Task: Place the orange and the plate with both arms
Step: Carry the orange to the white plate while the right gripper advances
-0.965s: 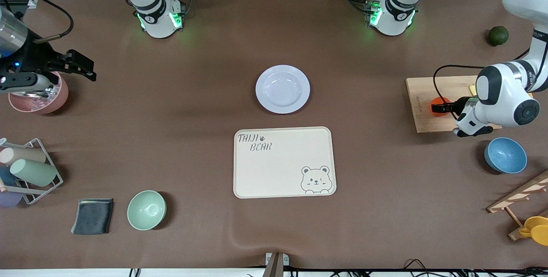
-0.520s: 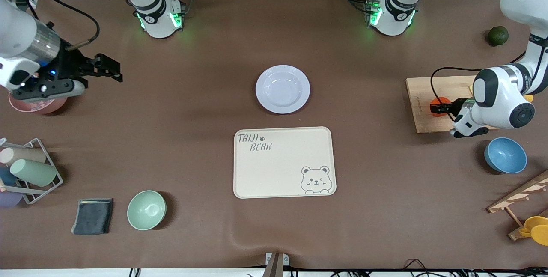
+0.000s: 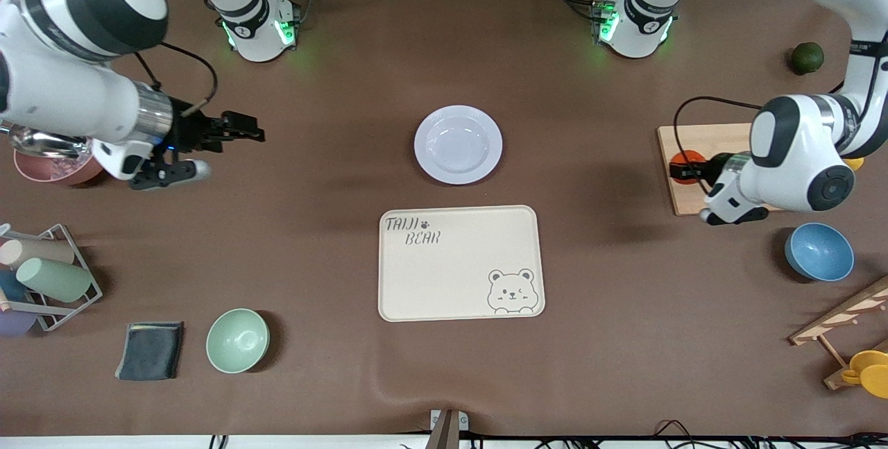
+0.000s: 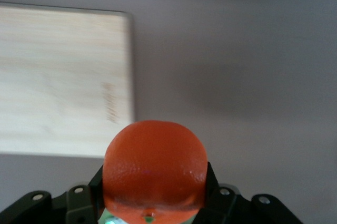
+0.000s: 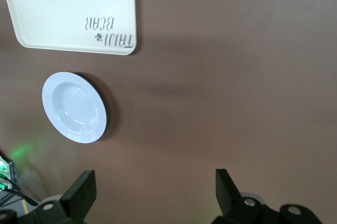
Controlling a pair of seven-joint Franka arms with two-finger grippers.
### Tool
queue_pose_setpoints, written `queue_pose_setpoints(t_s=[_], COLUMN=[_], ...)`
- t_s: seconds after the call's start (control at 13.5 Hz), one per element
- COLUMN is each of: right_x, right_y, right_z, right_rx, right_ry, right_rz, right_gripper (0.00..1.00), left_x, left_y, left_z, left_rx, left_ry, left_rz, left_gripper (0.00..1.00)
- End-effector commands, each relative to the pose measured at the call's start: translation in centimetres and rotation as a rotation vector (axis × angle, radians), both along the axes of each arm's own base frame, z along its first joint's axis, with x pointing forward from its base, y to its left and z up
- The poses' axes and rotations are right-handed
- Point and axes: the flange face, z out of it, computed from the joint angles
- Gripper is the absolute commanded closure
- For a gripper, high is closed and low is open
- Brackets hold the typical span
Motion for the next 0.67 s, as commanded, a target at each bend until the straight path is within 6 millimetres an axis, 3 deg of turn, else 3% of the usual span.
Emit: queue_pose_setpoints(t_s=[0.0,0.15,0.3,0.37,0.52,0.59], right_x=[-0.6,-0.3,-0.1,0.0,-0.1,0.0], right_y=[1.9,2.0,2.0,2.0,2.0,1.8], right_z=[-1.8,-2.9,-3.3,-3.3,-3.3,-3.3], right_rx=[0.038,0.04,0.059,0.059,0.059,0.059], right_ry=[0.012,0.03,0.032,0.031,0.032,0.032], right_rz=[-0.011,-0.013,-0.031,-0.032,-0.031,-0.034], right_gripper=[0.0,0.0,0.0,0.0,0.0,0.0], left_x=[-0.6,-1.9,-4.6,-5.9,-6.8,-8.3], left_y=[-12.6,-21.7,-30.6,-34.0,-38.1,-40.7], left_z=[2.7,1.9,0.5,-0.7,-3.5,-4.5], left_rx=[0.001,0.013,0.049,0.067,0.062,0.054], left_ry=[0.032,0.032,0.027,0.055,0.083,0.065], left_rz=[0.11,0.202,0.237,0.247,0.294,0.304], left_gripper=[1.0,1.0,1.0,1.0,0.99,0.97])
